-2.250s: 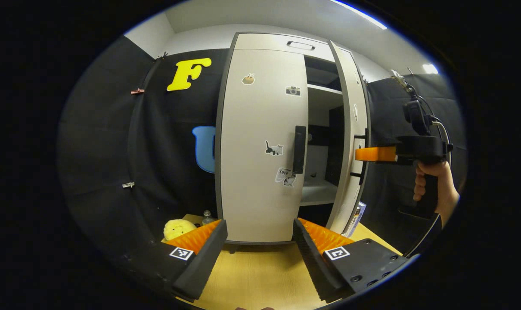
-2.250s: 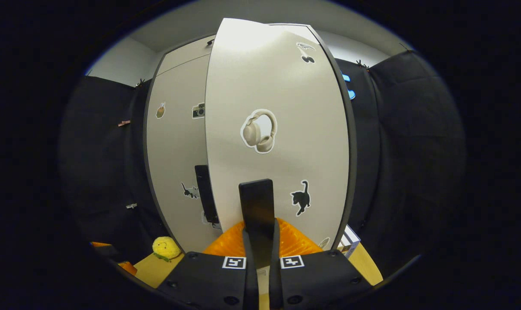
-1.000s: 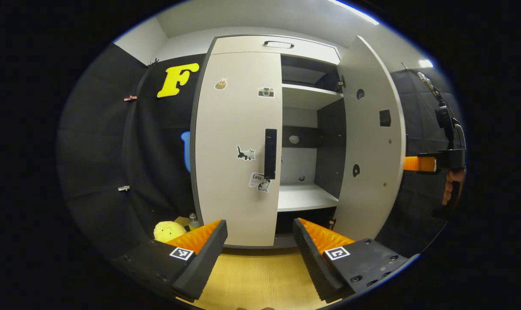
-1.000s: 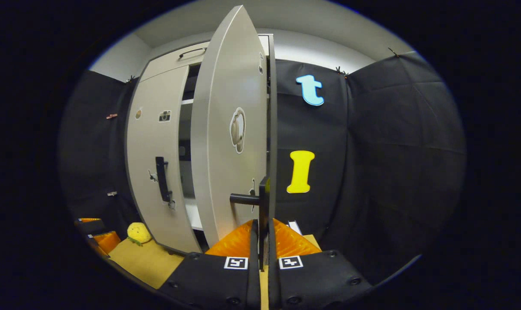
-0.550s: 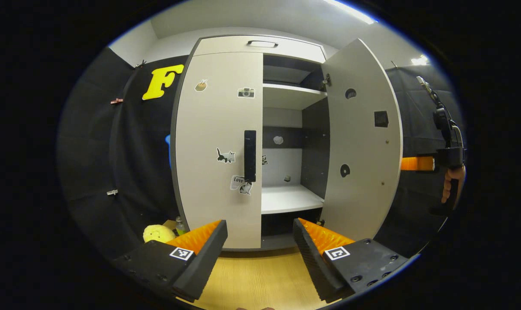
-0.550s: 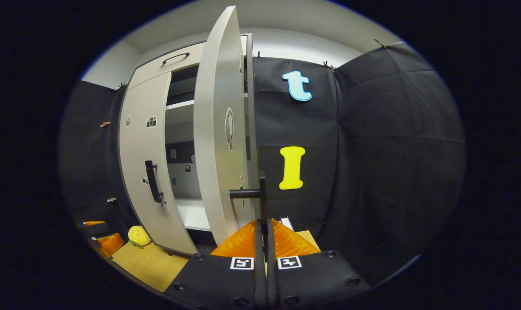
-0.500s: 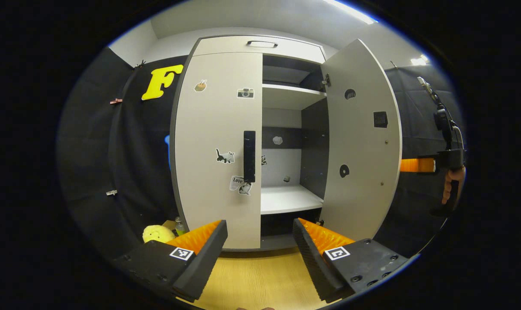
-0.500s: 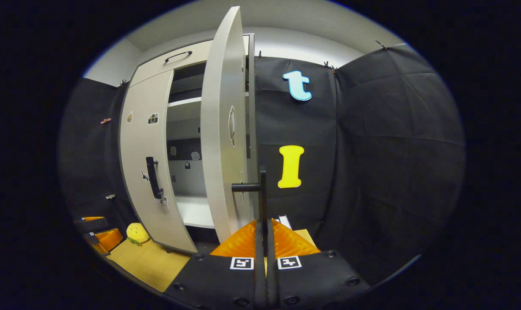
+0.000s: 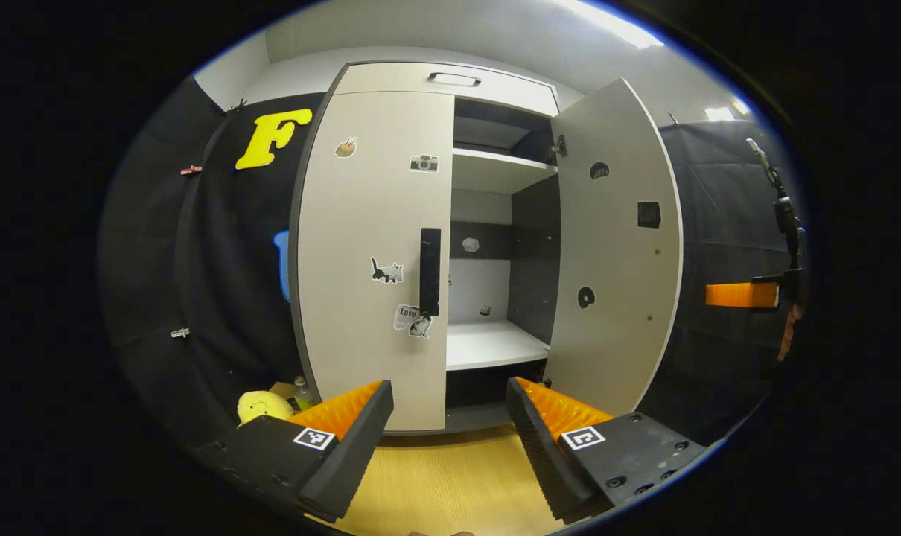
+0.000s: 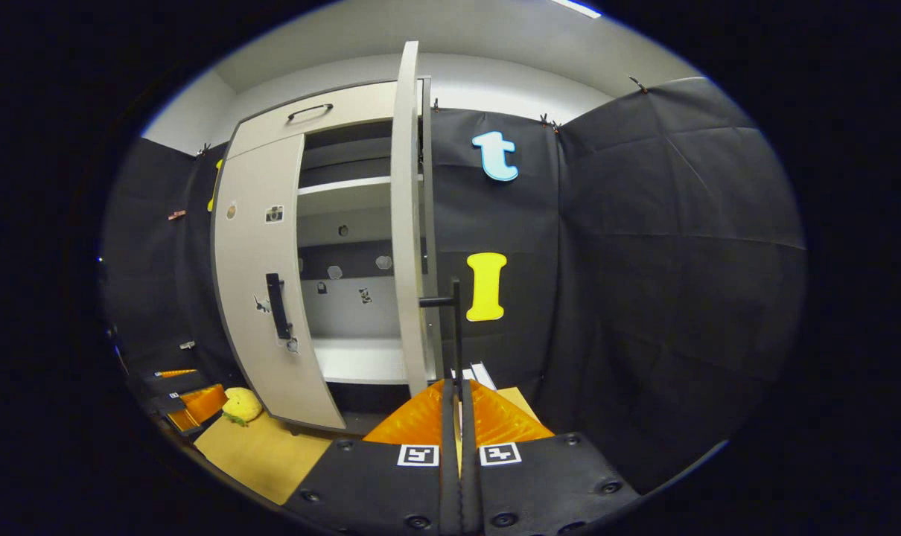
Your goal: Open the right door of the double-door shoe cabinet with the right hand, and open the left door with the left hand.
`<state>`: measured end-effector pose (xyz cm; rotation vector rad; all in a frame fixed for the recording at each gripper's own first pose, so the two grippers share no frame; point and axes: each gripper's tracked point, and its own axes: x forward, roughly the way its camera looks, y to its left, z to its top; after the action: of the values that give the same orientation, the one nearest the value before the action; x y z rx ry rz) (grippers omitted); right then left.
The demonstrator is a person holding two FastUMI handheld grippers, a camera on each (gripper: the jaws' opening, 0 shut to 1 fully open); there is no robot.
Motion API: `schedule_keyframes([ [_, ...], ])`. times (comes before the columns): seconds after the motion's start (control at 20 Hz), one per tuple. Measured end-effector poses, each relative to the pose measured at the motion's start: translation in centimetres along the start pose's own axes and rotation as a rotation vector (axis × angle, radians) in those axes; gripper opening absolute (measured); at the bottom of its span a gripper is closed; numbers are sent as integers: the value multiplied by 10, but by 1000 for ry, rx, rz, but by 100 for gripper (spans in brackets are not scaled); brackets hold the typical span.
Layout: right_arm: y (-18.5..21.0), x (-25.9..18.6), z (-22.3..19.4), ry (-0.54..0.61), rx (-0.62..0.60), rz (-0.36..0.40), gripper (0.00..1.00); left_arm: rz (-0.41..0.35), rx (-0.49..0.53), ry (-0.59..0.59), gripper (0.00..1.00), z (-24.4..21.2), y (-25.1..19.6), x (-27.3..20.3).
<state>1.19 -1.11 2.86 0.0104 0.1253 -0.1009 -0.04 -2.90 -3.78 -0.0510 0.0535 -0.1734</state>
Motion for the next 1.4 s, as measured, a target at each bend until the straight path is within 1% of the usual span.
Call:
schedule_keyframes([
  [0.25,74,-16,-1,-50,16,72,5,-9,-12,-18,95,5,31,-3],
  [0.35,102,-15,-17,-26,9,84,5,-14,-17,-30,95,10,45,-1],
  [0.45,126,-2,-35,14,5,86,12,-14,-9,-37,95,14,59,0],
  [0.5,134,4,-42,23,2,78,22,-13,-6,-43,95,17,66,0],
  [0.55,140,10,-48,30,-4,65,28,-10,-6,-48,95,19,72,0],
  [0.65,152,19,-59,38,-22,67,46,-8,-24,-60,95,26,80,3],
  [0.7,155,23,-64,32,-34,69,65,-7,-32,-66,95,31,82,5],
  [0.75,156,28,-66,27,-48,62,69,0,-35,-69,94,34,86,9],
  [0.8,159,39,-68,20,-56,60,84,12,-33,-71,94,39,90,13],
  [0.9,163,45,-72,13,-56,67,100,29,-29,-71,95,46,95,29],
  [1.1,157,54,-78,-3,-48,77,98,33,-44,-52,95,55,91,74],
  [1.2,152,56,-86,7,-41,100,98,26,-60,-50,95,62,83,99],
  [1.25,150,56,-92,20,-38,115,96,28,-63,-50,94,64,79,110],
  [1.3,148,56,-97,28,-39,126,98,32,-62,-52,94,69,76,123],
  [1.4,141,57,-104,39,-41,137,98,31,-47,-54,94,76,67,146],
])
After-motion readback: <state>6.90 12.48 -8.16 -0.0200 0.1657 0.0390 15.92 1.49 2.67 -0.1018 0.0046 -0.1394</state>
